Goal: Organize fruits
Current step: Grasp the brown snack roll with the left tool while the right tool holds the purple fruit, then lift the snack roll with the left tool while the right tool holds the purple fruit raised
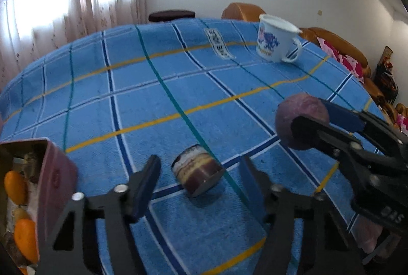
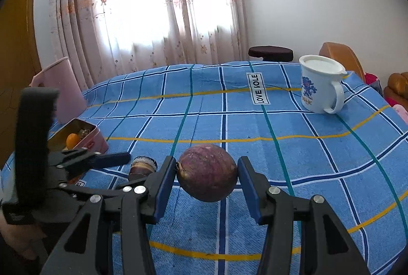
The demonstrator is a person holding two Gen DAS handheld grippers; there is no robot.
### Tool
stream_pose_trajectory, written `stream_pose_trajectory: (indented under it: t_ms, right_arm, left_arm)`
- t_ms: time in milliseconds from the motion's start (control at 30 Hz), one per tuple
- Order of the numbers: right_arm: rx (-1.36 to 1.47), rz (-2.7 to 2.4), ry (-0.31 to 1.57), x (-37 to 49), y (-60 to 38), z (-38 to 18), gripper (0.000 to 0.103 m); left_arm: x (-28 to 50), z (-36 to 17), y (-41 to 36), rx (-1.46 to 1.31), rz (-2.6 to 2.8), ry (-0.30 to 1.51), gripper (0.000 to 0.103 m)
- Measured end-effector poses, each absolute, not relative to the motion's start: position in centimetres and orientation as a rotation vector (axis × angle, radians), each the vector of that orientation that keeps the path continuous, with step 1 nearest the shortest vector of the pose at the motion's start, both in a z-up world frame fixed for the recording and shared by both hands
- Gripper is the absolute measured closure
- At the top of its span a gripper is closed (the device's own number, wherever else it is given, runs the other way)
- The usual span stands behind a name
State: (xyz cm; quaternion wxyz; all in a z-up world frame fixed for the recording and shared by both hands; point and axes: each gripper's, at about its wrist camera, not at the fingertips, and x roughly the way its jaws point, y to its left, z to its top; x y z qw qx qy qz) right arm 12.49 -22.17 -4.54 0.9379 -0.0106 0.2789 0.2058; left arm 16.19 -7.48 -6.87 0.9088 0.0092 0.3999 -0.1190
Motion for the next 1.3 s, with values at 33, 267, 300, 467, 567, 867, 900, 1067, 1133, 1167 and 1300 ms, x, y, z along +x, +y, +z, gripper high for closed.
stream_pose_trajectory:
  t_ms: [33,267,300,467,567,867,900,1067,1133,1167,1300]
  right_arm:
    - [-0.021,0.421,0.569,12.5,-22.2,-4.6,0.051]
    - [-0.022,0.429,0.546,12.1,-22.2,-4.4,0.051]
    - [-0.023,0.429,0.542,12.0,-22.2,-4.3,0.051]
    - [-0.033,0.433,0.532,11.8,-22.1,-4.2,0.051]
    - [-0.040,0.441,0.527,11.6,-22.0,-4.2,0.051]
    - [-0.047,0.451,0.508,11.3,-21.9,-4.0,0.051]
    - [-0.048,0.453,0.506,11.2,-21.8,-4.0,0.051]
    - [-0.059,0.464,0.478,10.7,-21.7,-3.8,0.051]
    - [-0.064,0.466,0.465,10.4,-21.7,-3.7,0.051]
    - [-0.066,0.467,0.460,10.3,-21.6,-3.7,0.051]
    - [-0.068,0.469,0.448,10.1,-21.7,-3.6,0.051]
  left_arm:
    - [16.5,-7.2,-7.5,0.014,-0.254,0.846,0.057]
    - [15.6,-6.6,-7.1,0.005,-0.246,0.805,0.056]
    - [15.4,-6.5,-7.1,0.009,-0.243,0.793,0.056]
    - [14.3,-5.6,-7.0,0.029,-0.219,0.724,0.056]
    - [13.8,-5.1,-7.0,0.035,-0.209,0.689,0.056]
    - [12.7,-4.4,-7.4,0.069,-0.177,0.615,0.056]
    - [12.6,-4.4,-7.4,0.070,-0.174,0.610,0.056]
    - [12.0,-4.1,-7.4,0.072,-0.160,0.573,0.056]
    - [11.8,-3.9,-7.4,0.072,-0.152,0.558,0.056]
    - [11.7,-3.9,-7.4,0.071,-0.149,0.551,0.056]
    - [11.3,-3.7,-7.2,0.063,-0.143,0.527,0.056]
